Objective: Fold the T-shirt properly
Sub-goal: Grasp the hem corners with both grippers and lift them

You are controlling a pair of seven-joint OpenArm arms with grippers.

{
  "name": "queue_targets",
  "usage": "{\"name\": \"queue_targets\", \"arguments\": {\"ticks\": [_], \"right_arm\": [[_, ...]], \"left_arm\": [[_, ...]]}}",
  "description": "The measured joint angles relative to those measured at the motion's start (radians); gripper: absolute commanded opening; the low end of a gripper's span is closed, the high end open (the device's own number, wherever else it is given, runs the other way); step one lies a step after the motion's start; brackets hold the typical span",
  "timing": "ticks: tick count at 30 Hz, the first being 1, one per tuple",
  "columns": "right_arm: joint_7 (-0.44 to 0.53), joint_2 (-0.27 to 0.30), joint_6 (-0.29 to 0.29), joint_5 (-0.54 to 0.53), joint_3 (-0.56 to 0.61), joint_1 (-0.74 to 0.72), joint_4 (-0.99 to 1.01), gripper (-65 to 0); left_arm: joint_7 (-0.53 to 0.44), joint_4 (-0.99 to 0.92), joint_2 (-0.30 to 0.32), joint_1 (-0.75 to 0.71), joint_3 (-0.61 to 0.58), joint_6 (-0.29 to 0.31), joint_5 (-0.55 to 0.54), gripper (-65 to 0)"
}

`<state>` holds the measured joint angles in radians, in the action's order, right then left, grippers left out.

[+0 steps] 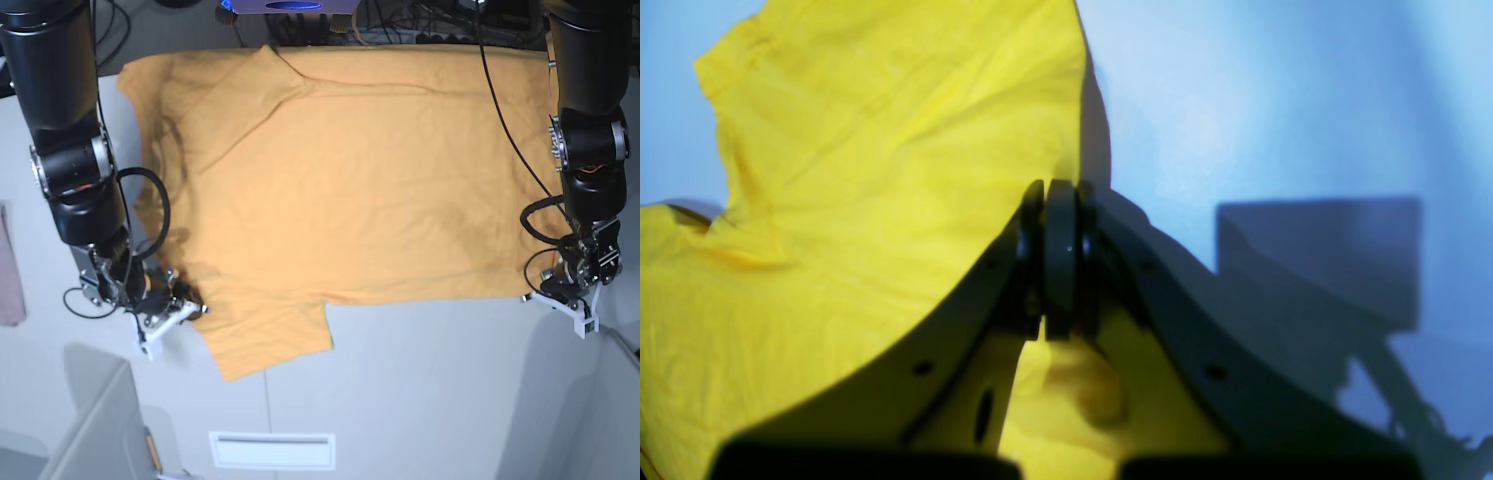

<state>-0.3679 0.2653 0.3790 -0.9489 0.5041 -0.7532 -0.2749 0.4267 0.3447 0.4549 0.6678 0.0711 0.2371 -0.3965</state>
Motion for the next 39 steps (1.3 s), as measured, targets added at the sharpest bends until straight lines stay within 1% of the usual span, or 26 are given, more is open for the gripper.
{"name": "queue_targets", "arguments": {"ticks": [4,8,12,19,21,24,25,27,30,34,37,39], "right_arm": [[-0.018,0.000,-0.004,0.011,0.000,-0.026,0.000,-65.0],[-0.020,0.000,-0.004,0.012,0.001,-0.065,0.000,-65.0],[-0.017,0.000,-0.004,0.011,0.004,-0.091,0.000,-65.0],[-0.016,0.000,-0.004,0.011,0.004,-0.094,0.000,-65.0],[0.007,0.000,-0.004,0.011,0.004,-0.093,0.000,-65.0],[0.010,0.012,-0.004,0.011,0.004,-0.094,0.000,-65.0],[0.010,0.016,-0.003,0.011,0.004,-0.094,0.000,-65.0],[0.009,0.026,-0.002,0.013,0.004,-0.093,-0.005,-65.0],[0.010,0.047,0.000,0.014,0.005,-0.068,-0.090,-65.0],[0.000,0.084,0.003,0.011,0.005,-0.011,-0.235,-65.0],[-0.048,0.104,-0.001,0.013,0.005,0.017,-0.268,-65.0],[-0.063,0.105,-0.003,0.013,0.005,0.023,-0.269,-65.0]], "left_arm": [[0.052,0.078,-0.002,-0.018,0.002,-0.001,0.007,-65.0],[0.054,0.101,-0.003,-0.011,0.002,0.000,0.007,-65.0],[0.057,0.101,0.011,0.020,0.002,0.000,0.007,-65.0],[0.056,0.105,0.018,0.066,-0.005,0.004,0.007,-65.0],[0.053,0.106,0.022,0.071,-0.005,0.003,0.007,-65.0],[0.062,0.126,0.024,0.062,-0.004,0.003,0.008,-65.0],[0.074,0.137,0.026,0.061,0.001,0.004,0.007,-65.0],[0.129,0.180,0.039,0.054,0.007,0.007,-0.006,-65.0],[0.147,0.284,0.052,0.002,0.050,0.005,-0.062,-65.0],[0.211,0.402,0.051,-0.103,0.096,0.000,-0.054,-65.0],[0.226,0.460,0.047,-0.162,0.125,0.000,-0.057,-65.0],[0.249,0.494,0.046,-0.187,0.152,0.000,-0.062,-65.0]]}}
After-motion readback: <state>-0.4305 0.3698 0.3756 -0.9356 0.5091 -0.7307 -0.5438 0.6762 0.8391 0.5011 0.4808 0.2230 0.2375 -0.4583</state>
